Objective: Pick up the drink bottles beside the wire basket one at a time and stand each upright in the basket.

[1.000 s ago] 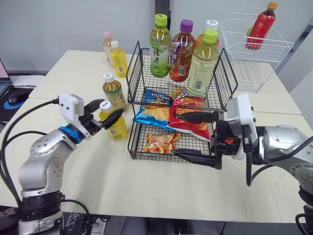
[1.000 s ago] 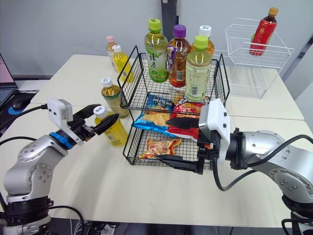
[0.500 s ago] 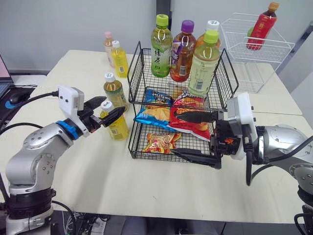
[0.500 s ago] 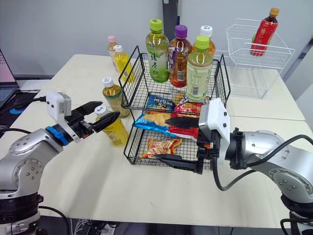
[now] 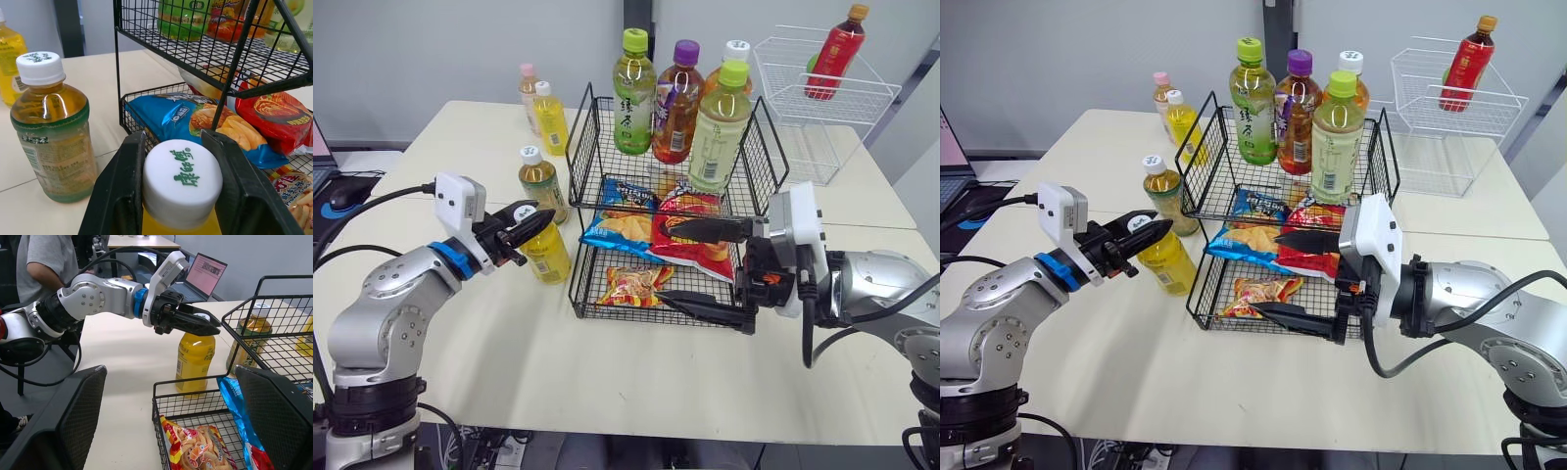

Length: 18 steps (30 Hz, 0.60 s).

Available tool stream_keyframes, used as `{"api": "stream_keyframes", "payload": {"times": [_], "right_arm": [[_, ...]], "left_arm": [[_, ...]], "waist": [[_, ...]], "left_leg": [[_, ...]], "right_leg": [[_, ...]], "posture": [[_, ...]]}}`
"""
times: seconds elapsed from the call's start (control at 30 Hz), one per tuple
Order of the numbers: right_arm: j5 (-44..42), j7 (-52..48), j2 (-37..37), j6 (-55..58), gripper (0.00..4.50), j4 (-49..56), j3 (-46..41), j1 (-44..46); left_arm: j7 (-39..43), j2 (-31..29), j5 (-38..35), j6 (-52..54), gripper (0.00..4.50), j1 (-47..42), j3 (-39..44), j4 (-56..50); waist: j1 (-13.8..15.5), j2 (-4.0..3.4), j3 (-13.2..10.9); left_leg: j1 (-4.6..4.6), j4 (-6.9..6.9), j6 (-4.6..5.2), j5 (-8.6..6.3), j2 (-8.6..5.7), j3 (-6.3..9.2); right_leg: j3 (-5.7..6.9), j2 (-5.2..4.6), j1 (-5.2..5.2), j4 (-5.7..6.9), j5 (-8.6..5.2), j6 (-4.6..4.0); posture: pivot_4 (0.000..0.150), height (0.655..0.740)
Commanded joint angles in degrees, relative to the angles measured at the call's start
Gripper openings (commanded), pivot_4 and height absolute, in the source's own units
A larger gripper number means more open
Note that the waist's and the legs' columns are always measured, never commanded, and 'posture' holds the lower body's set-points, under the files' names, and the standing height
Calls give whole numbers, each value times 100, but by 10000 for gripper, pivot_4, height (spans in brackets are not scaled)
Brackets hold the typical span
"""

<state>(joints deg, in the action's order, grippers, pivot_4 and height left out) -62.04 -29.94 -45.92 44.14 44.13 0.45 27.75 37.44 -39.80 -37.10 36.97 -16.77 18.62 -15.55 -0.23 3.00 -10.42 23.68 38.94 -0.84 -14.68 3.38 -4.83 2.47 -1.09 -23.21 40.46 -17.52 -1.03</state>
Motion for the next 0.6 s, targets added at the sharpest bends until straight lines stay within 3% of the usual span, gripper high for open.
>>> {"api": "stream_keyframes", "payload": {"times": [0.03, 0.2, 0.33, 0.47, 0.6], "right_arm": [[-67, 1, -38, -65, 45000, 125, -301, 24], [-250, -71, -349, 17, 45000, 94, -783, -98], [-585, -118, -740, 125, 45000, 39, -1339, -283], [-693, -213, -1067, 180, 45000, 58, -1720, -577], [-767, -75, -1084, 132, 45000, 132, -1806, -744]], "left_arm": [[216, -380, -212, 43, 13959, -45, 394, -307], [669, -1380, -854, 807, 13959, -775, 703, -66], [933, -2099, -887, 1092, 13958, -1857, 506, 590], [1080, -2362, -574, 1110, 13958, -3503, -69, 1696], [1494, -2236, 29, 922, 13957, -5399, -934, 2954]], "waist": [[-5, -1, -1], [3, 2, -4], [42, 3, -6], [48, 4, -6], [35, 6, -6]], "left_leg": [[0, 0, 0, 0, 1, 0], [7, -1, -1, 0, 4, 1], [12, -1, -1, 0, 0, 3], [10, -2, 0, 0, -3, 4], [17, -2, -1, 1, -3, 4]], "right_leg": [[0, 1, -1, 0, 0, 0], [4, 3, -6, -3, 0, 0], [9, 2, -6, -14, 0, 1], [10, 2, 0, -18, -1, 2], [10, 7, -4, -22, -1, 4]], "posture": [[1500, 7400], [1500, 7400], [1500, 7400], [1500, 7400], [1500, 7400]]}}
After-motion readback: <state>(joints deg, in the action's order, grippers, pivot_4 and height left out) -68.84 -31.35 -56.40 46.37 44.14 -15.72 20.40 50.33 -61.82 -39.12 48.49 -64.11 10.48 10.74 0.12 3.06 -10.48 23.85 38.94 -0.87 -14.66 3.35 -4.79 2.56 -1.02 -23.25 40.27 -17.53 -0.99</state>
